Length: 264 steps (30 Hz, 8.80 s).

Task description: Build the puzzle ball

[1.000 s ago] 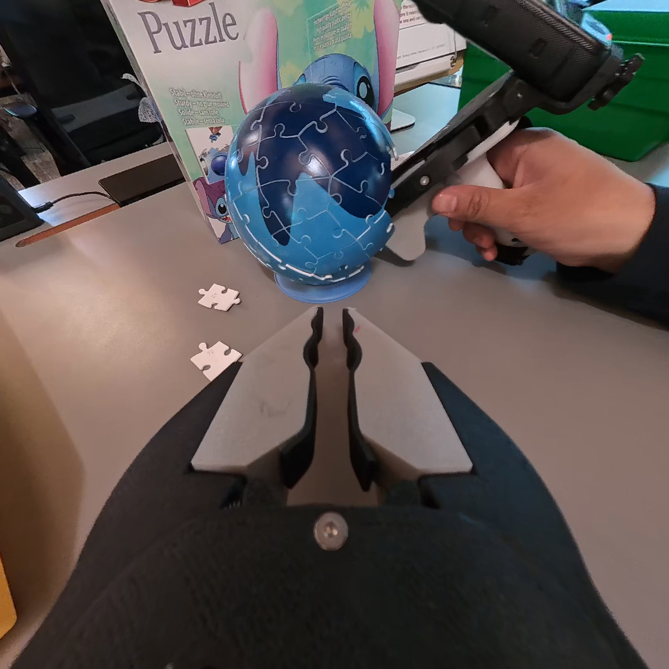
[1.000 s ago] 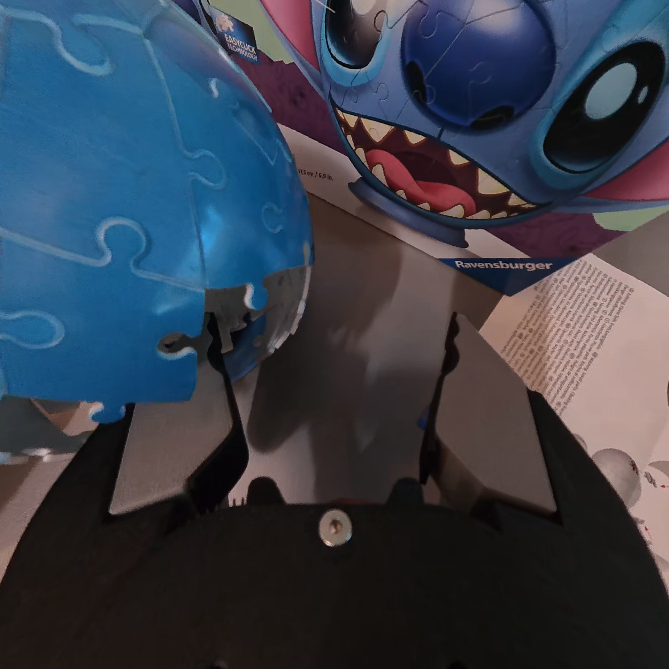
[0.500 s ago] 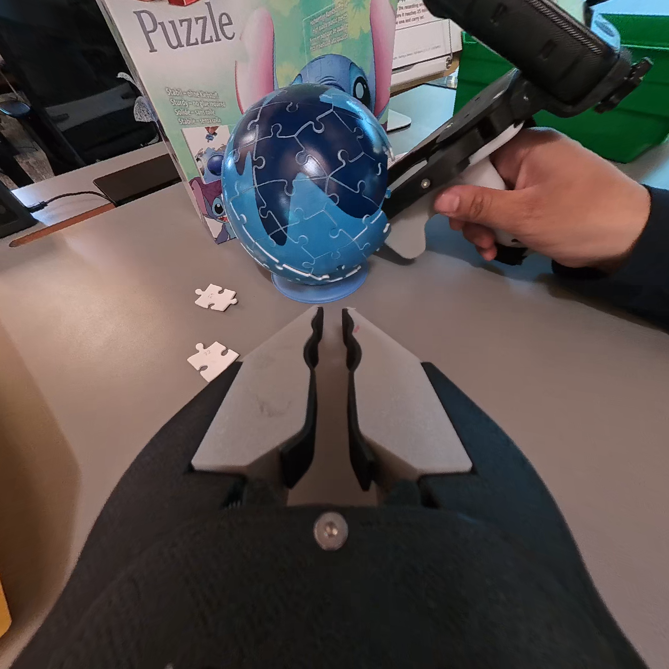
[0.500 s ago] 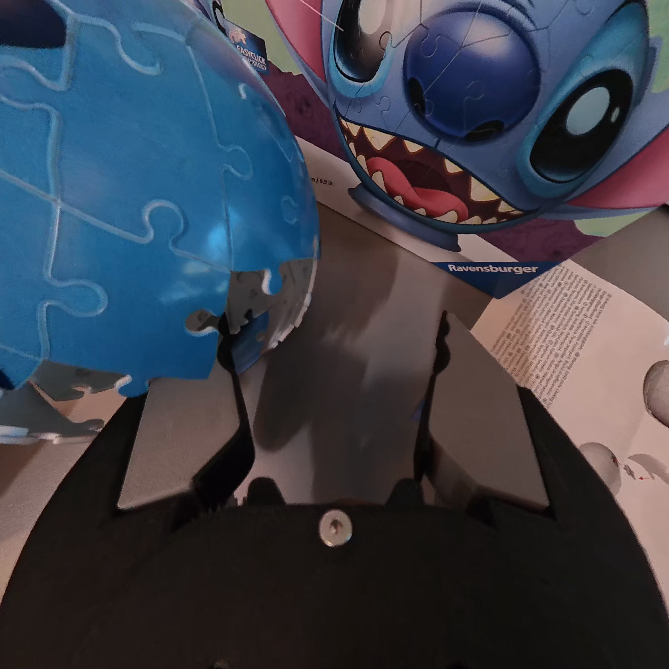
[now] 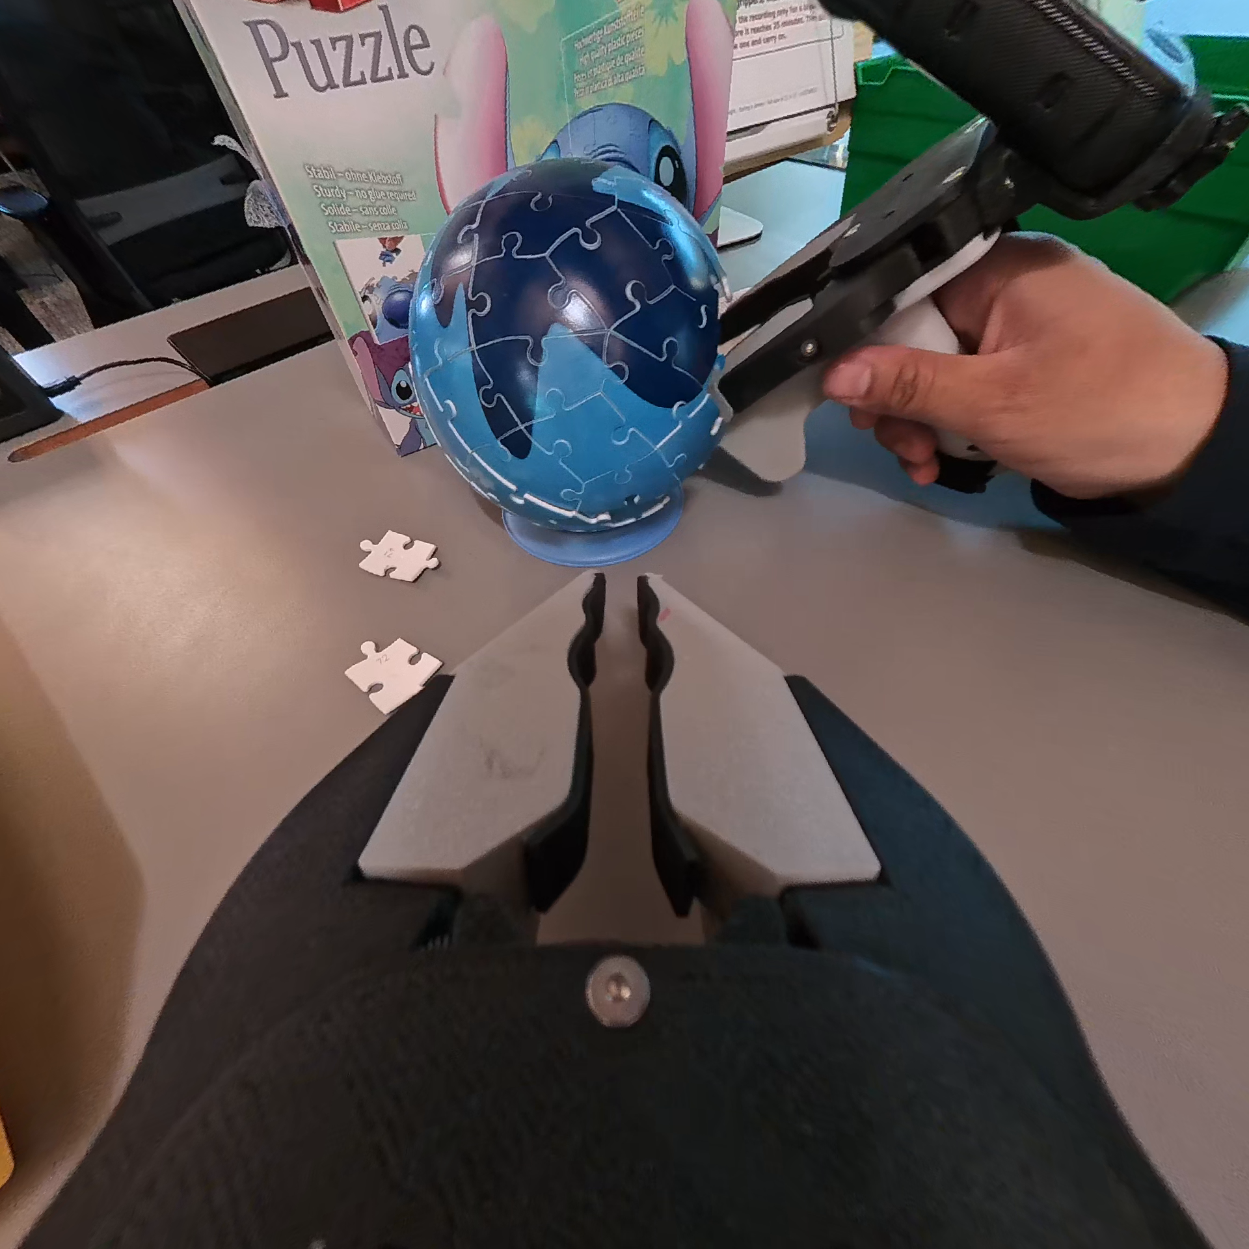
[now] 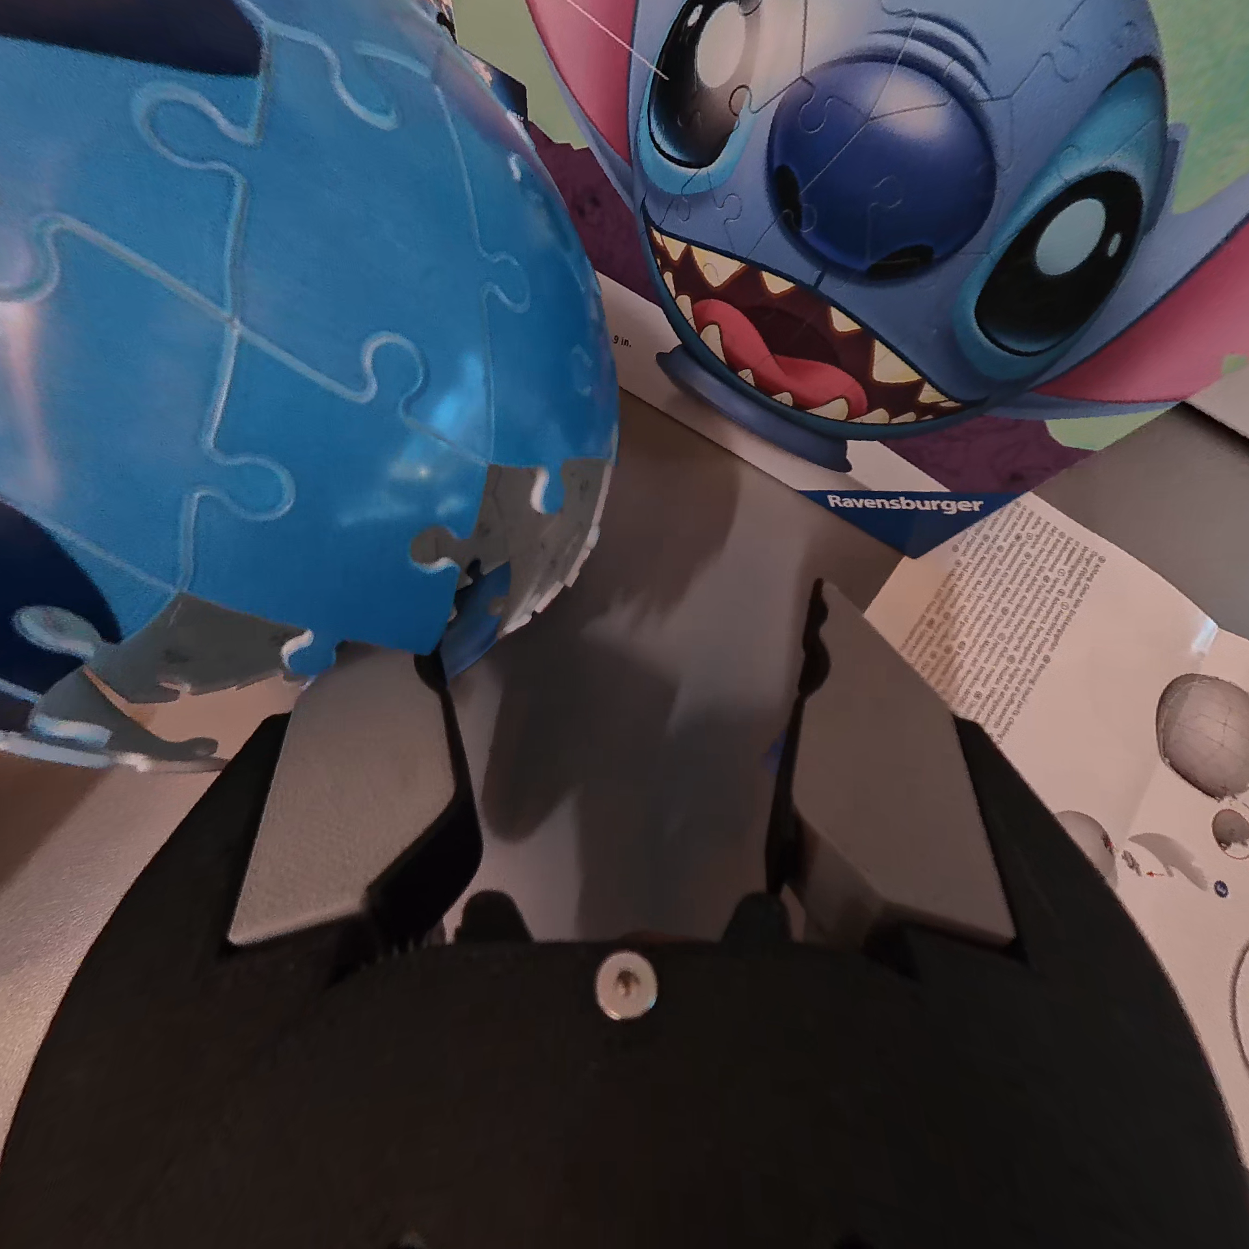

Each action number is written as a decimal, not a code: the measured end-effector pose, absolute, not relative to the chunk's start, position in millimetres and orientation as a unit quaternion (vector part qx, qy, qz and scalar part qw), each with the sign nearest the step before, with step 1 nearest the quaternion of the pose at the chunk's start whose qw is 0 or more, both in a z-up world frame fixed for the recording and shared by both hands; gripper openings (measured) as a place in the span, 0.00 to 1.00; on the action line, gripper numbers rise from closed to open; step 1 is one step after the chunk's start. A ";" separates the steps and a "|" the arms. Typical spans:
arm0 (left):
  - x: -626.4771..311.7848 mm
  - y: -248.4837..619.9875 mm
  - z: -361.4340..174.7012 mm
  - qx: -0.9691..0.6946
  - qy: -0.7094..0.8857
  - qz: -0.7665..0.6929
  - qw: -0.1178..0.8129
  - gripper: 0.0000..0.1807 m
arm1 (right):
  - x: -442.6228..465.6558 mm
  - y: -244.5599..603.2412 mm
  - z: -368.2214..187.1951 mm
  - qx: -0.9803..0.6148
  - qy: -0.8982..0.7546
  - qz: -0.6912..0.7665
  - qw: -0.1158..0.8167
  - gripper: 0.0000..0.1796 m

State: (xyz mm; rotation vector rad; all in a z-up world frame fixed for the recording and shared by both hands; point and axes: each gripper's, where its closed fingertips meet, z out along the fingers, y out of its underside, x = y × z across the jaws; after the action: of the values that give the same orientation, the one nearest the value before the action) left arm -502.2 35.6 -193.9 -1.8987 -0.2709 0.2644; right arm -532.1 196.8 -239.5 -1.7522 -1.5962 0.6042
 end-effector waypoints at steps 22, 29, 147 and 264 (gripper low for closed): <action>-501.2 35.0 -193.4 -0.807 -0.117 0.106 0.569 0.04 | -540.3 182.7 -244.3 -0.661 -0.633 0.229 0.331 0.58; -501.6 35.3 -193.5 -0.807 -0.118 0.104 0.569 0.04 | -538.3 182.5 -243.8 -0.662 -0.633 0.230 0.330 0.58; -508.2 35.1 -197.7 -0.808 -0.151 0.059 0.566 0.09 | -466.8 121.7 -197.2 -0.408 -0.749 0.462 0.241 0.31; -511.2 34.5 -198.1 -0.804 -0.166 0.036 0.569 0.07 | -465.2 87.8 -256.5 -0.250 -0.915 0.285 0.138 0.74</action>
State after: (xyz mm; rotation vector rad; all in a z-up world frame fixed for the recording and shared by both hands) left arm -511.2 34.5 -198.1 -1.8886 -0.3894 0.0836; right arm -465.2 87.8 -256.5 -0.7233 -2.6469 0.8241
